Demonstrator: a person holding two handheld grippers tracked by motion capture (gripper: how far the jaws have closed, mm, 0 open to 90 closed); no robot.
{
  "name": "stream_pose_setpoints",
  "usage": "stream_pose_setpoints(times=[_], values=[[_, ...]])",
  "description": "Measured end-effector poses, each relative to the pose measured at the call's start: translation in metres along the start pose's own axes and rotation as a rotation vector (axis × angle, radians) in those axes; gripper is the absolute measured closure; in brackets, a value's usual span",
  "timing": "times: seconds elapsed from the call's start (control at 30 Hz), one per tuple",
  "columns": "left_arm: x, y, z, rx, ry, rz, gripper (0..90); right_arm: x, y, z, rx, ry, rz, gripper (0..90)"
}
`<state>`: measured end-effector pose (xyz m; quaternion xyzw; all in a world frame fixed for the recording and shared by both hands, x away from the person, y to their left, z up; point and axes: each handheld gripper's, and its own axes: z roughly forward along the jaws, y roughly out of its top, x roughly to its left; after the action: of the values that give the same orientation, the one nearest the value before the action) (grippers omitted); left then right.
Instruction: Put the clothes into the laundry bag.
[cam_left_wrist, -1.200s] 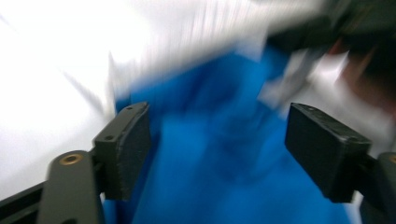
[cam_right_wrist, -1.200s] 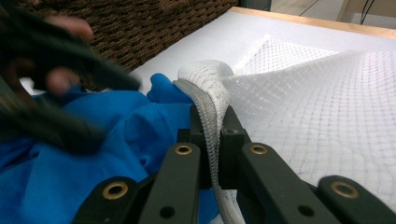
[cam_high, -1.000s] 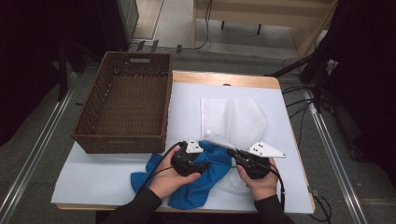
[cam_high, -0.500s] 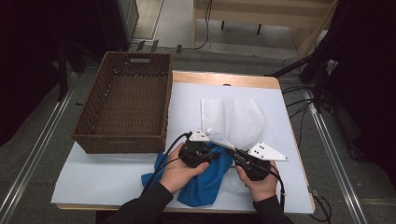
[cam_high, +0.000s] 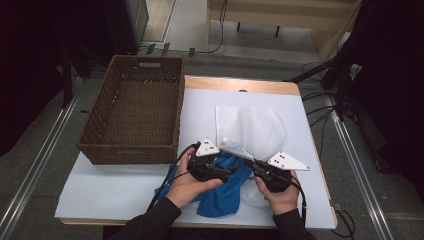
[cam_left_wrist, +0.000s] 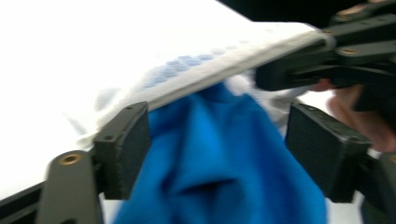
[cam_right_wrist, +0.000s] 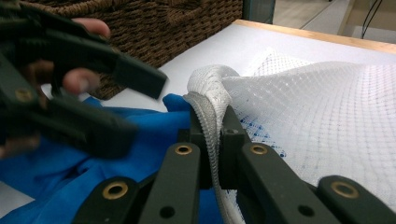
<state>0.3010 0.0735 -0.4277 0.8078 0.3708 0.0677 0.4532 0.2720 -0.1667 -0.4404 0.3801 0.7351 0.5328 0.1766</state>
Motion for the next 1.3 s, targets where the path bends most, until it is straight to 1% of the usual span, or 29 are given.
stream_pose_setpoints(times=[0.03, 0.07, 0.1, 0.13, 0.27, 0.3, 0.33, 0.37, 0.43, 0.47, 0.53, 0.6, 0.7, 0.73, 0.77, 0.8, 0.83, 0.87, 0.9, 0.93, 0.97, 1.0, 1.03, 1.07, 1.1, 1.17, 1.23, 1.27, 1.3], values=[[0.0, 0.0, 0.0, 0.0, 0.0, 0.0, 18.5, 0.0, 0.0, 0.0, 0.001, 0.0, 0.0, 88.8], [0.007, -0.005, 0.008, 0.075, -0.01, -0.034, 17.8, 0.001, 0.0, 0.001, 0.001, 0.0, -0.002, 88.8], [0.007, -0.008, 0.013, 0.1, 0.006, -0.029, 16.2, 0.001, 0.0, 0.001, 0.003, 0.0, -0.002, 88.8], [0.005, -0.011, 0.017, 0.115, 0.026, -0.016, 16.0, 0.001, 0.0, 0.002, 0.008, 0.001, -0.003, 88.8], [0.002, -0.016, 0.028, 0.167, 0.014, 0.006, 16.8, 0.002, -0.002, 0.004, 0.018, 0.003, -0.002, 88.8], [0.0, -0.017, 0.031, 0.184, 0.023, 0.021, 23.2, 0.001, -0.003, 0.005, 0.021, 0.004, -0.004, 88.8], [-0.001, -0.018, 0.033, 0.188, 0.03, 0.027, 26.2, 0.001, -0.003, 0.006, 0.023, 0.005, -0.006, 88.8], [-0.002, -0.019, 0.034, 0.19, 0.029, 0.033, 26.2, 0.001, -0.003, 0.006, 0.023, 0.005, -0.006, 88.8], [-0.003, -0.019, 0.034, 0.17, 0.031, 0.032, 42.9, 0.0, -0.004, 0.006, 0.025, 0.006, -0.004, 88.8], [-0.003, -0.019, 0.034, 0.174, 0.016, 0.034, 49.1, 0.0, -0.004, 0.006, 0.025, 0.007, -0.001, 88.8], [-0.003, -0.018, 0.032, 0.157, 0.005, 0.028, 65.2, -0.001, -0.004, 0.006, 0.024, 0.008, 0.0, 88.8], [-0.002, -0.017, 0.031, 0.15, -0.031, 0.011, 77.8, 0.001, -0.003, 0.005, 0.019, 0.006, -0.005, 88.8], [-0.006, -0.013, 0.026, 0.114, -0.071, 0.034, 78.8, 0.002, -0.002, 0.004, 0.01, 0.005, -0.007, 88.8], [-0.009, -0.008, 0.02, 0.06, -0.099, 0.024, 78.8, 0.004, 0.001, 0.001, -0.006, 0.009, -0.003, 88.8], [-0.009, -0.008, 0.02, 0.06, -0.099, 0.024, 78.8, 0.004, 0.001, 0.001, -0.006, 0.009, -0.003, 88.8], [-0.01, -0.004, 0.017, 0.023, -0.122, 0.009, 78.8, 0.006, 0.004, -0.001, -0.017, 0.011, -0.001, 88.8], [-0.011, 0.0, 0.015, 0.009, -0.122, 0.001, 78.8, 0.008, 0.007, -0.003, -0.034, 0.01, -0.003, 88.8], [-0.012, 0.005, 0.015, -0.01, -0.087, -0.012, 78.6, 0.01, 0.01, -0.007, -0.052, 0.01, -0.004, 88.8], [-0.012, 0.005, 0.015, -0.01, -0.087, -0.012, 78.4, 0.01, 0.01, -0.007, -0.052, 0.01, -0.004, 88.8], [-0.011, 0.007, 0.017, -0.014, -0.062, -0.027, 78.4, 0.011, 0.011, -0.008, -0.058, 0.008, -0.003, 88.8], [-0.006, 0.006, 0.026, 0.006, -0.014, -0.067, 78.1, 0.01, 0.011, -0.008, -0.057, 0.003, -0.005, 88.8], [-0.006, 0.006, 0.026, 0.006, -0.014, -0.067, 77.8, 0.01, 0.011, -0.008, -0.057, 0.003, -0.005, 88.8], [-0.002, 0.003, 0.033, 0.017, 0.003, -0.087, 77.8, 0.009, 0.01, -0.007, -0.049, 0.003, -0.005, 88.8], [0.002, 0.0, 0.04, 0.037, 0.019, -0.111, 76.9, 0.008, 0.008, -0.006, -0.042, 0.001, -0.004, 88.9], [0.007, -0.007, 0.052, 0.077, 0.06, -0.126, 73.8, 0.006, 0.005, -0.004, -0.029, -0.004, 0.001, 88.9], [0.006, -0.01, 0.055, 0.081, 0.047, -0.119, 70.6, 0.005, 0.005, -0.004, -0.021, 0.002, 0.001, 88.9], [0.005, -0.01, 0.053, 0.078, 0.042, -0.105, 63.4, 0.006, 0.006, -0.005, -0.03, -0.001, 0.0, 88.9], [0.004, -0.009, 0.05, 0.07, 0.018, -0.102, 63.4, 0.006, 0.006, -0.005, -0.03, -0.001, 0.0, 88.9], [0.003, -0.007, 0.045, 0.066, -0.002, -0.092, 58.6, 0.005, 0.007, -0.006, -0.034, -0.001, -0.001, 88.9]])
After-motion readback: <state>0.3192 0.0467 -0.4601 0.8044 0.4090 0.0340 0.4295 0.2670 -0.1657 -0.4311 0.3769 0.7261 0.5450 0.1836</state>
